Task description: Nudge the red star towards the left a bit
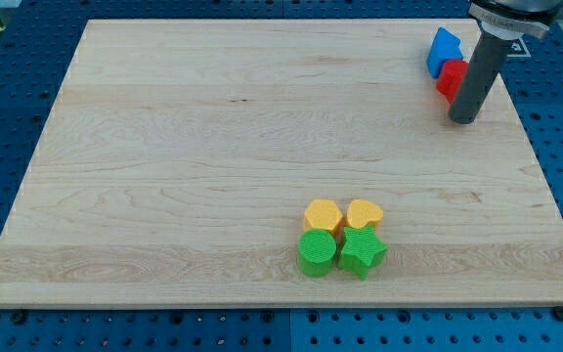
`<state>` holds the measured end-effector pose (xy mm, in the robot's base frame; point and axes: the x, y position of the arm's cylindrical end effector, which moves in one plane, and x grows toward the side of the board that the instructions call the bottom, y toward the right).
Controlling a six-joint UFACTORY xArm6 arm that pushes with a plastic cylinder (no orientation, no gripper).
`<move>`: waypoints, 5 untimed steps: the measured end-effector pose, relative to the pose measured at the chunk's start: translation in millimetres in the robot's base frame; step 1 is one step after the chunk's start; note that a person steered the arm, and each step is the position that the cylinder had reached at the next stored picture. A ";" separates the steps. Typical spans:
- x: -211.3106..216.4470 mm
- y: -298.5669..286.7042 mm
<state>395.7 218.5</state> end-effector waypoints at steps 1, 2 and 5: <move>4.5 0.6; 4.5 41.0; 2.9 59.5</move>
<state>398.6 278.0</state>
